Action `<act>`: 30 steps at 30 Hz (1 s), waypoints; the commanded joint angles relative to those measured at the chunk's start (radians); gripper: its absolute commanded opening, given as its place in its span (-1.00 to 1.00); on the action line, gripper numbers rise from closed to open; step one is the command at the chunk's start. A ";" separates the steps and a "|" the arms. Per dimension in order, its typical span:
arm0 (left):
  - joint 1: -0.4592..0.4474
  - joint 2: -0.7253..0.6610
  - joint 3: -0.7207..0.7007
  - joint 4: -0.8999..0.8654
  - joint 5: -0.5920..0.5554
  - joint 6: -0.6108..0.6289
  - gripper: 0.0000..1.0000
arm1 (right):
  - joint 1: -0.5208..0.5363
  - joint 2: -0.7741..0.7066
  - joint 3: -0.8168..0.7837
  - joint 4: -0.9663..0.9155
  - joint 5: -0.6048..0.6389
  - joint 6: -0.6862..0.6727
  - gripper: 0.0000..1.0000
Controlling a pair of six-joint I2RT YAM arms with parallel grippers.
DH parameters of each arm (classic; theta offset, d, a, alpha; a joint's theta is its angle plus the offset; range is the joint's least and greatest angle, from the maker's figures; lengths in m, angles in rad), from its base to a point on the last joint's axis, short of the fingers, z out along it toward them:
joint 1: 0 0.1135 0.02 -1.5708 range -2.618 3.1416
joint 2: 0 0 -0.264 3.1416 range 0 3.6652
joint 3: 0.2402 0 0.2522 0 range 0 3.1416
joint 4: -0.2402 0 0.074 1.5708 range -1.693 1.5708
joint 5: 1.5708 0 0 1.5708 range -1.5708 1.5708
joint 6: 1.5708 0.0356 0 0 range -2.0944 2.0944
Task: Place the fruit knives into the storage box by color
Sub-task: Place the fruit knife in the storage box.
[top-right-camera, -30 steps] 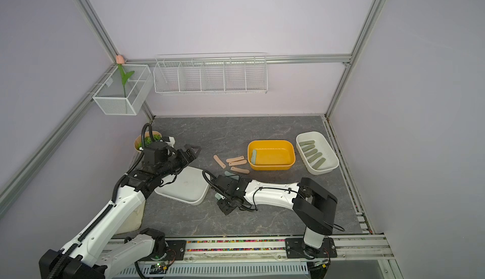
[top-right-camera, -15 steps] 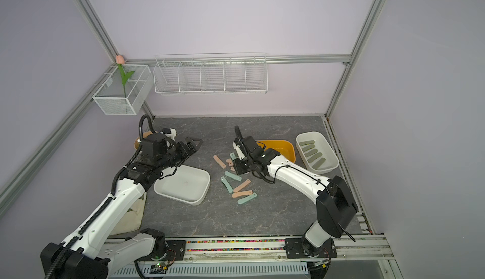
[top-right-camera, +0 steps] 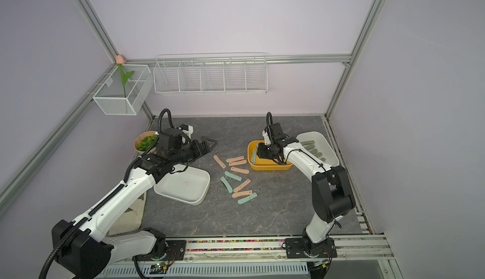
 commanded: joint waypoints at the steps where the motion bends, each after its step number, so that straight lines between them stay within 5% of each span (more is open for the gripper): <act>1: -0.005 0.009 0.033 0.022 -0.012 0.002 0.99 | -0.008 0.042 0.010 0.023 -0.040 0.022 -0.39; 30: -0.008 0.072 0.050 0.060 0.014 -0.005 0.99 | -0.053 0.268 0.098 0.057 -0.026 0.045 -0.32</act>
